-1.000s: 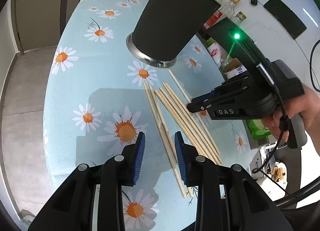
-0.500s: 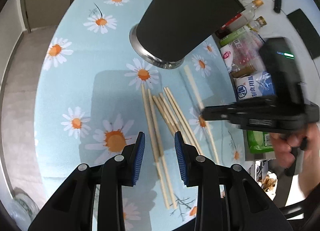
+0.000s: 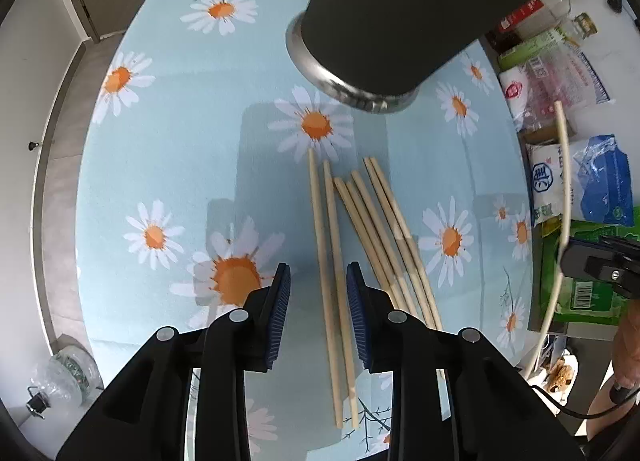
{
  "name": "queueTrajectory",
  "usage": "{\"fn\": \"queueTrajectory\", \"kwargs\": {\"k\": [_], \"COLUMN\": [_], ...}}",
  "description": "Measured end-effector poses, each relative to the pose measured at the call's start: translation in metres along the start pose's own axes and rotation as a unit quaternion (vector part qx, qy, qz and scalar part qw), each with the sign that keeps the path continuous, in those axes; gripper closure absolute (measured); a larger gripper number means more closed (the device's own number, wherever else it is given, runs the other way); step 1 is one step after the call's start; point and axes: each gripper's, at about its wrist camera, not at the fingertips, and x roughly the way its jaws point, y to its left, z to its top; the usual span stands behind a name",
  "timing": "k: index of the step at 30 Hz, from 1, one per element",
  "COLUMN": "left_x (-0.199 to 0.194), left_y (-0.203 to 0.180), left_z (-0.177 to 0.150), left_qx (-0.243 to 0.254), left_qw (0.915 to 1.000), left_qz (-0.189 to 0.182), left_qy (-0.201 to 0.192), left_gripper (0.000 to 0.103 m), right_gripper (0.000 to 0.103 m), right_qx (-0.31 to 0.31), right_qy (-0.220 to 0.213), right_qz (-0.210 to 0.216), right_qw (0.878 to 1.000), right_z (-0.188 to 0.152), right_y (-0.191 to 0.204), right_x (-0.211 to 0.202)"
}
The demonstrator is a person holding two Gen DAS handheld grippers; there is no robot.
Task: Organize utensils
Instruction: 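Grasp another chopstick with the left tool while the right tool holds its chopstick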
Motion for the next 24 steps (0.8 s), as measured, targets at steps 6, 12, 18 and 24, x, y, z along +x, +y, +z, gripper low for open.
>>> {"fn": "queueTrajectory", "kwargs": {"k": [6,12,18,24], "left_x": [0.007,0.009,0.01,0.013], "left_y": [-0.014,-0.017,-0.022,-0.028], "left_z": [-0.005,-0.003,-0.006,-0.001], "left_qx": [0.016,0.019,0.016,0.028], "left_qw": [0.999,0.9983,0.9975,0.9961], "left_qz": [0.042,0.055,0.069,0.081], "left_qy": [-0.004,-0.006,-0.004,0.022], "left_gripper": [0.087,0.09,0.09,0.09], "right_gripper": [0.097,0.097,0.097,0.097], "right_qx": [0.004,0.009,0.008,0.012], "right_qy": [-0.001,0.003,0.002,0.005], "right_qz": [0.015,0.024,0.026,0.028], "right_qw": [1.0,1.0,1.0,1.0], "right_z": [-0.003,0.002,0.004,0.003], "right_y": [-0.012,-0.018,-0.02,-0.02], "right_x": [-0.005,-0.011,-0.008,-0.002]}}
